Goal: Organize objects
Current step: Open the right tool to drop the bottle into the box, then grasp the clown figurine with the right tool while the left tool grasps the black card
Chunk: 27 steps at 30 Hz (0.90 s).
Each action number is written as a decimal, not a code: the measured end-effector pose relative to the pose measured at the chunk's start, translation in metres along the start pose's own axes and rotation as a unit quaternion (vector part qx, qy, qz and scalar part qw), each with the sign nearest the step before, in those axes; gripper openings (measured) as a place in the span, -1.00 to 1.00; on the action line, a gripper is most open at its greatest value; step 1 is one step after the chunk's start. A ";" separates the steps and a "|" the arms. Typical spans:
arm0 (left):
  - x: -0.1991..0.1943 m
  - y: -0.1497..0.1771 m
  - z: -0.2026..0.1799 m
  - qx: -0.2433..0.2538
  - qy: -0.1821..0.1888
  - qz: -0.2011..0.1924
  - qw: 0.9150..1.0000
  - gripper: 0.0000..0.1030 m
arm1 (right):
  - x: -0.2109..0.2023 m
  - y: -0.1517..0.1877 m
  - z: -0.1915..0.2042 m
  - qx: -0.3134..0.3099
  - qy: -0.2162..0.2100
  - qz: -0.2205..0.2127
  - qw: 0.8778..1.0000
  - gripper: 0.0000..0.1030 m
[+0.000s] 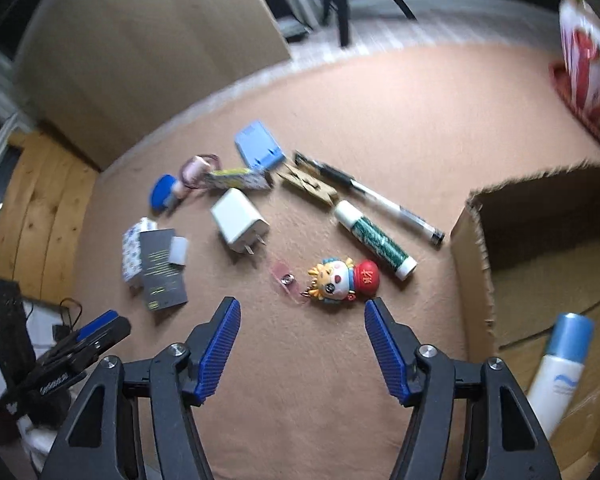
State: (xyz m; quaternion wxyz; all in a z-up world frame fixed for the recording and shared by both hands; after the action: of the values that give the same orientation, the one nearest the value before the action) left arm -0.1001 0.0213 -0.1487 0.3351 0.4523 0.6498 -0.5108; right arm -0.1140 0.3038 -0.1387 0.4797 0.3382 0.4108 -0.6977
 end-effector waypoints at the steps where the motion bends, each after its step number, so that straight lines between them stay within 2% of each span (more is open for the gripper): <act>1: 0.003 -0.002 0.000 0.000 0.001 0.003 1.000 0.35 | 0.004 -0.001 -0.003 0.012 0.000 0.003 1.000 0.15; 6: 0.021 -0.009 0.001 -0.005 0.008 0.017 1.000 0.23 | 0.015 -0.005 -0.008 0.046 0.009 0.003 0.999 0.15; 14: 0.043 -0.018 0.002 -0.008 0.010 0.030 0.999 0.15 | 0.029 -0.011 -0.017 0.068 0.043 0.005 0.997 0.15; 21: 0.050 -0.022 0.005 -0.011 0.011 0.035 0.999 0.09 | 0.031 -0.015 -0.017 0.062 0.061 0.002 0.996 0.09; 24: 0.051 -0.024 0.007 -0.014 0.012 0.037 0.999 -0.06 | 0.030 -0.015 -0.017 0.064 0.062 0.002 0.996 0.09; 26: 0.052 -0.025 0.008 -0.018 0.018 0.039 0.999 -0.20 | 0.030 -0.015 -0.018 0.064 0.062 0.001 0.996 0.07; 27: 0.053 -0.025 0.008 -0.018 0.019 0.040 0.999 -0.34 | 0.030 -0.015 -0.017 0.063 0.064 0.001 0.996 0.04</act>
State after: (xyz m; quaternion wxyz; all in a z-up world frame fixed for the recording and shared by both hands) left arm -0.1430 0.0248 -0.1895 0.3506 0.4815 0.6466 -0.4765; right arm -0.1359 0.3106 -0.1685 0.4307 0.4119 0.3953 -0.6990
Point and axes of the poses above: each gripper's, at about its wrist camera, not at the fingertips, and x roughly the way its jaws point, z to its left, y to its underside, the point moved 1 cm from there along x, roughly the way its jaws point, and after that the axes turned 4 degrees about -y, right-handed, at the moved point
